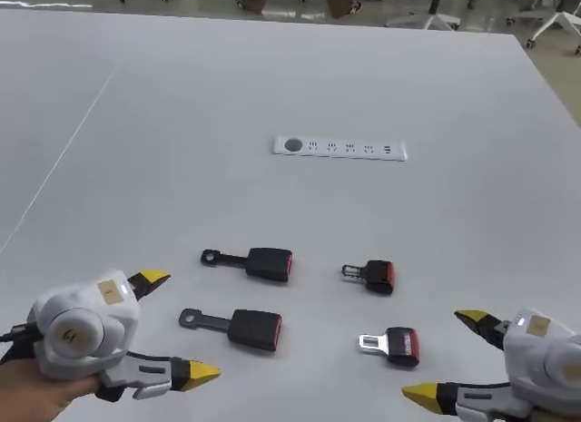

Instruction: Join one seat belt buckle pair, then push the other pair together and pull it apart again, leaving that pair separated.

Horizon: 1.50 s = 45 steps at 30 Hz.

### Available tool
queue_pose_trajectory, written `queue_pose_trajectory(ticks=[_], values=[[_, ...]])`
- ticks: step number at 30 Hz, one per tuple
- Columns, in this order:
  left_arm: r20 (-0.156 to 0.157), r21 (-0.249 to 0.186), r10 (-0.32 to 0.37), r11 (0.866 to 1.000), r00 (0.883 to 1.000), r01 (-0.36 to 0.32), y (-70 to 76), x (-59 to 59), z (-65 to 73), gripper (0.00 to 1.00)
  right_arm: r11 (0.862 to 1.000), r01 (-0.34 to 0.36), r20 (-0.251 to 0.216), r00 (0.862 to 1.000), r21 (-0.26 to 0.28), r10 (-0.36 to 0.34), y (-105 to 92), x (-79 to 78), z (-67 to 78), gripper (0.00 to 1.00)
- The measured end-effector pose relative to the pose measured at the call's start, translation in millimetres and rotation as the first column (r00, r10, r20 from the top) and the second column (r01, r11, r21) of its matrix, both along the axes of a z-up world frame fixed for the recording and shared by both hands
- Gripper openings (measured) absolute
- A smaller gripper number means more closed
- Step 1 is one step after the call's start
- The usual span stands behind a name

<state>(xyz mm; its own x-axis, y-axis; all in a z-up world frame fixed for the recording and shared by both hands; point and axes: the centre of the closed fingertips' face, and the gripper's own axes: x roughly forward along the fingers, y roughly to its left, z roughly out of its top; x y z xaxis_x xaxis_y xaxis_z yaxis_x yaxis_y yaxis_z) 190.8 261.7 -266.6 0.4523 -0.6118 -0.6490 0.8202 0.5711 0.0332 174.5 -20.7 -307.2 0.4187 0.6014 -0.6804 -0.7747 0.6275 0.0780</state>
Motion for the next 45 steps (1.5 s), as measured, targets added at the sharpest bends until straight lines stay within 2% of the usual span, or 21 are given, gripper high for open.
queue_pose_trajectory(ticks=[3,6,9,12,16,19,24,28,30,34,37,41,45], values=[[-0.008,0.022,-0.027,0.999,1.000,0.027,-1.0,5.1,-7.0,0.90,0.999,-0.037,-0.003,0.999,-0.004,0.037,2.8,5.5,-2.0,0.85],[-0.012,0.051,-0.074,0.996,0.997,0.075,-4.5,9.2,-14.3,0.88,0.997,-0.078,-0.021,0.997,-0.020,0.078,3.9,10.5,-6.1,0.85],[-0.019,0.077,-0.118,0.990,0.993,0.119,-7.2,11.2,-21.8,0.85,0.995,-0.098,-0.047,0.994,-0.014,0.098,5.6,12.0,-9.2,0.84],[-0.029,0.105,-0.176,0.978,0.984,0.178,-12.6,12.7,-30.3,0.82,0.992,-0.128,-0.065,0.990,-0.018,0.127,7.4,13.5,-15.6,0.83],[-0.052,0.104,-0.225,0.968,0.973,0.229,-21.7,14.3,-37.5,0.80,0.986,-0.163,-0.084,0.983,-0.029,0.161,10.3,14.4,-22.2,0.82],[-0.064,0.132,-0.272,0.951,0.960,0.278,-25.9,18.8,-46.0,0.77,0.982,-0.184,-0.094,0.979,-0.035,0.180,12.4,15.9,-26.6,0.80],[-0.080,0.150,-0.329,0.929,0.941,0.338,-36.8,24.7,-57.4,0.73,0.974,-0.221,-0.117,0.970,-0.043,0.214,15.8,18.9,-35.1,0.78],[-0.102,0.197,-0.408,0.886,0.907,0.420,-43.7,23.2,-72.3,0.70,0.966,-0.256,-0.141,0.958,-0.041,0.248,19.0,17.4,-40.1,0.73],[-0.098,0.197,-0.427,0.877,0.899,0.438,-48.2,23.5,-74.9,0.67,0.959,-0.278,-0.146,0.952,-0.057,0.268,18.8,17.0,-42.9,0.73],[-0.111,0.202,-0.452,0.862,0.885,0.466,-50.9,26.2,-84.0,0.64,0.953,-0.299,-0.166,0.944,-0.052,0.287,18.9,16.1,-46.4,0.70],[-0.114,0.201,-0.470,0.852,0.875,0.483,-53.4,27.4,-86.3,0.56,0.948,-0.312,-0.179,0.938,-0.055,0.298,18.5,15.8,-49.7,0.67],[-0.119,0.192,-0.480,0.848,0.869,0.494,-57.2,28.7,-91.6,0.54,0.939,-0.335,-0.199,0.928,-0.075,0.316,16.4,13.2,-56.2,0.61],[-0.117,0.172,-0.489,0.847,0.864,0.502,-61.5,28.4,-93.7,0.49,0.935,-0.347,-0.202,0.923,-0.077,0.326,16.6,13.5,-57.7,0.60]])
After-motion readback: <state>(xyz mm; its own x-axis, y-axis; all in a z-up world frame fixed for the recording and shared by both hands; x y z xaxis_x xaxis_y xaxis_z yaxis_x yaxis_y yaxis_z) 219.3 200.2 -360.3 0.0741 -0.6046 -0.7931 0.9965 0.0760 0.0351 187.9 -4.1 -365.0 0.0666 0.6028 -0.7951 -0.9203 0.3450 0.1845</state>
